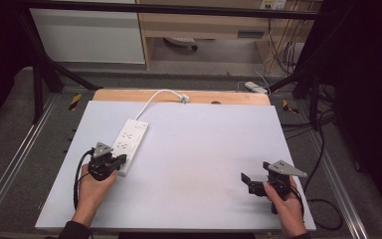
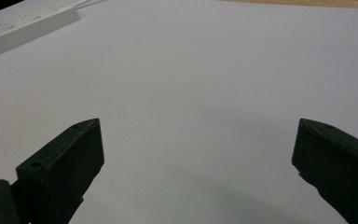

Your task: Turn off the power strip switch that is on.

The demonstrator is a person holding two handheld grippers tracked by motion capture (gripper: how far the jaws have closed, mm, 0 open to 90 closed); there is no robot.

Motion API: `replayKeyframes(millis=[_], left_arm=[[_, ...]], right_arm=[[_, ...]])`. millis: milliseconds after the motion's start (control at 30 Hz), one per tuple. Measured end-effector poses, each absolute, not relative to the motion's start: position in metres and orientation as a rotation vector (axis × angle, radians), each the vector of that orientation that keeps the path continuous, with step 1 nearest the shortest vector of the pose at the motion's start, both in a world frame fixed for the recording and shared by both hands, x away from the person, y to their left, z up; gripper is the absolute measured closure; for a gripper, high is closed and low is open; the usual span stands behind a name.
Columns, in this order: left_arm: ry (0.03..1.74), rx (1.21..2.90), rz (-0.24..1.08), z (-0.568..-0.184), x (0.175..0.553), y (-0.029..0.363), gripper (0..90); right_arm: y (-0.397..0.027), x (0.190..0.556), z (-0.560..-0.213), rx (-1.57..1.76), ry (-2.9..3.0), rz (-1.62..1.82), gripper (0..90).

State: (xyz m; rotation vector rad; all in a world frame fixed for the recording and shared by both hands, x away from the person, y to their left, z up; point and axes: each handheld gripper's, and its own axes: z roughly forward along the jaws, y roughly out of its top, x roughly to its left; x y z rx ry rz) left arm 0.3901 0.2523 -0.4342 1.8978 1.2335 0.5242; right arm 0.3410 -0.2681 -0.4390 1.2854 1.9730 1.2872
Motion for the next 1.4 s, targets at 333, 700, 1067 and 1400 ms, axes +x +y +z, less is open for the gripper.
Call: replayKeyframes(millis=[333, 700, 1067, 1400], left_arm=[[1.236, 1.899, 0.522, -0.4351, 0.3907, 0.2526, 90.0], [1.231, 1.902, 0.517, -0.4355, 0.3893, 0.2527, 90.0], [1.229, 1.901, 0.518, -0.4358, 0.3894, 0.2517, 90.0], [1.224, 1.903, 0.523, -0.4362, 0.3888, 0.2522, 90.0]], right_arm=[[-0.2684, 0.3413, -0.4389, 1.285, 1.972, 1.289, 2.6], [-0.2677, 0.3413, -0.4392, 1.284, 1.974, 1.287, 2.6], [-0.2671, 0.3414, -0.4394, 1.283, 1.978, 1.285, 2.6], [-0.2671, 0.3412, -0.4392, 1.279, 1.980, 1.286, 2.6]])
